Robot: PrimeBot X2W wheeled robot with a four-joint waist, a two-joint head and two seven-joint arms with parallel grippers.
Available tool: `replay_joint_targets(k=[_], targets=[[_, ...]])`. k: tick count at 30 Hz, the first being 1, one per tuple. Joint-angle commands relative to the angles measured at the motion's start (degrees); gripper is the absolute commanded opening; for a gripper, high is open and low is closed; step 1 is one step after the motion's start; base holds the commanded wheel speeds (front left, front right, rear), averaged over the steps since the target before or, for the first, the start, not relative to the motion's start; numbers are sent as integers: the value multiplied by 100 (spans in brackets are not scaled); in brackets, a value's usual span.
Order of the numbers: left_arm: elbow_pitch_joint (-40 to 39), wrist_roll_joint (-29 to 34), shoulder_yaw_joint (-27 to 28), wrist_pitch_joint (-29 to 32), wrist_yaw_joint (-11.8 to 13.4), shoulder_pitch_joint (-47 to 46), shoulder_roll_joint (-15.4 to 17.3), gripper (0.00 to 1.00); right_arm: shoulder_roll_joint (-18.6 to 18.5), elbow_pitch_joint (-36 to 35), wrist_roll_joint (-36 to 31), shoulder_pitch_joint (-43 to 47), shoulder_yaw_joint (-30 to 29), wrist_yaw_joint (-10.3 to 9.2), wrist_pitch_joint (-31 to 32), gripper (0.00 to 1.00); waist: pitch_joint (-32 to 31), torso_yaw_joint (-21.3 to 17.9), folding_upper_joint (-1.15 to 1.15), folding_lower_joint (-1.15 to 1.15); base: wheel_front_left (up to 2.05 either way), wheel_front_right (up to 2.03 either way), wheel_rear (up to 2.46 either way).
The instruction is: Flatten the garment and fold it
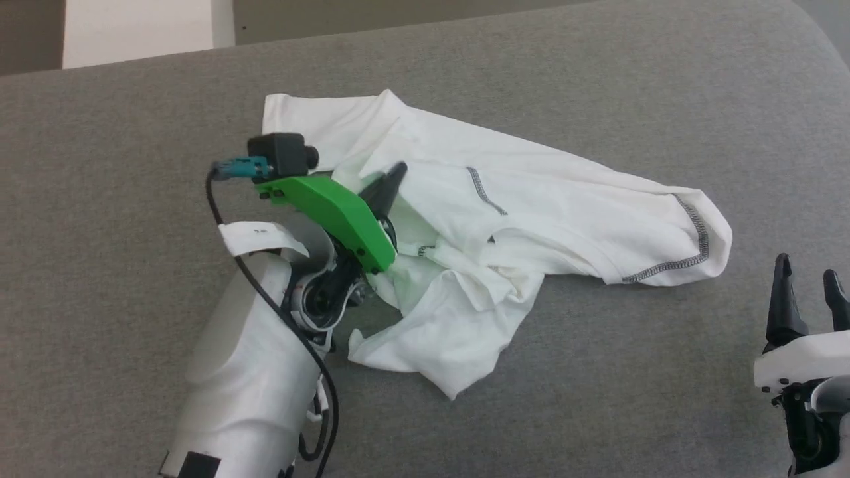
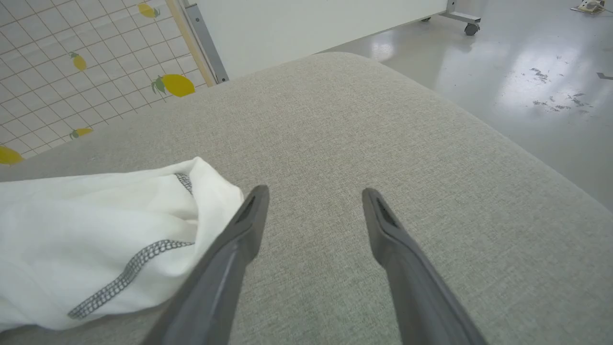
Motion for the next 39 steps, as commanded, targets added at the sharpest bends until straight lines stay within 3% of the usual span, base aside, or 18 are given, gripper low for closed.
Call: replay_joint_targets(k=[1, 6, 10, 13, 20, 23, 26, 27, 28, 29, 34, 36, 39], targets=[[-29, -38, 72, -149, -61, -173, 18, 0, 4, 22, -54, -89, 34, -8, -23, 100, -75, 164, 0, 0, 0, 0, 0], [-321, -284, 427, -608, -153, -411, 23, 0, 4, 68, -108, -99, 59, -8, 10, 100, -325, 455, 0, 0, 0, 0, 0], [-764, -358, 802, -939, -77, -296, 196, 0, 4, 69, -176, -40, 6, -8, 52, 100, -569, 744, 0, 0, 0, 0, 0], [-1139, -302, 1133, -1198, 146, 35, 415, 0, 4, 25, -224, 41, -25, -8, 109, 100, -712, 973, 0, 0, 0, 0, 0], [-1538, -260, 1890, -1488, 1017, 1768, 667, 0, 4, -91, -205, 174, 34, -8, 233, 100, -881, 1392, 0, 0, 0, 0, 0], [-1264, -334, 1919, -1391, 1209, 2431, 556, 0, 4, -115, -191, 217, 56, -8, 268, 100, -893, 1551, 0, 0, 0, 0, 0], [-960, -529, 1988, -1341, 1233, 2659, 425, 0, 4, -126, -188, 234, 92, -8, 301, 100, -901, 1643, 0, 0, 0, 0, 0], [-889, -691, 2046, -1329, 1195, 2664, 345, 12, 4, -128, -190, 244, 98, -8, 310, 100, -910, 1686, 0, 0, 0, 0, 0], [-855, -848, 2087, -1299, 1139, 2646, 284, 61, 4, -126, -185, 253, 102, -8, 321, 100, -920, 1719, 0, 0, 0, 0, 0], [-846, -940, 2131, -1332, 1074, 2608, 256, 100, 4, -123, -186, 264, 112, -8, 334, 100, -939, 1752, 0, 0, 0, 0, 0], [-1223, -637, 2335, -2175, 680, 2394, 454, 100, 4, -139, -172, 280, 181, -8, 397, 100, -1019, 1854, 0, 0, 0, 0, 0], [-1402, 80, 2319, -2818, 708, 2423, 745, 100, 4, -152, -169, 273, 256, -8, 458, 100, -1059, 1871, 0, 0, 0, 0, 0], [-1747, 1465, 2107, -3128, 909, 2598, 1072, 100, 4, -168, -299, 202, 398, -8, 700, 100, -1079, 1876, 0, 0, 0, 0, 0]])
